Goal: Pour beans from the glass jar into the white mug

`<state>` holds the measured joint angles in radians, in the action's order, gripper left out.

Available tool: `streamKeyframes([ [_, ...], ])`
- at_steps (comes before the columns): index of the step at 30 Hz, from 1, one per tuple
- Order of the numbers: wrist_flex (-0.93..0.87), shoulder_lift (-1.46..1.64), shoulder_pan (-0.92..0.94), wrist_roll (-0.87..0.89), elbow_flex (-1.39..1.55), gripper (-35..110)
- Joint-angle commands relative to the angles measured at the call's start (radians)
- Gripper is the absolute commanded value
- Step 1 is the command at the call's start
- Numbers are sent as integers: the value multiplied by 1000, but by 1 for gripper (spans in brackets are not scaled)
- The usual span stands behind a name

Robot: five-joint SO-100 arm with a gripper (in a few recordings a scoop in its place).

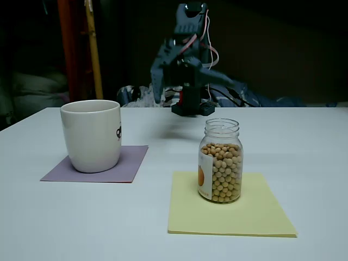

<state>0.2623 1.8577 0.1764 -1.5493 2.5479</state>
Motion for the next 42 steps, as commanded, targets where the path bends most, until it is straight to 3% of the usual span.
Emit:
streamKeyframes([
  [1, 296, -224, -29, -37, -61, 71],
  [6, 606, -561, -60, -44, -181, 67],
  [11, 727, -772, -58, -31, -305, 65],
  [29, 670, -1131, -143, 0, -776, 66],
  [42, 632, -1201, -172, 0, -874, 22],
])
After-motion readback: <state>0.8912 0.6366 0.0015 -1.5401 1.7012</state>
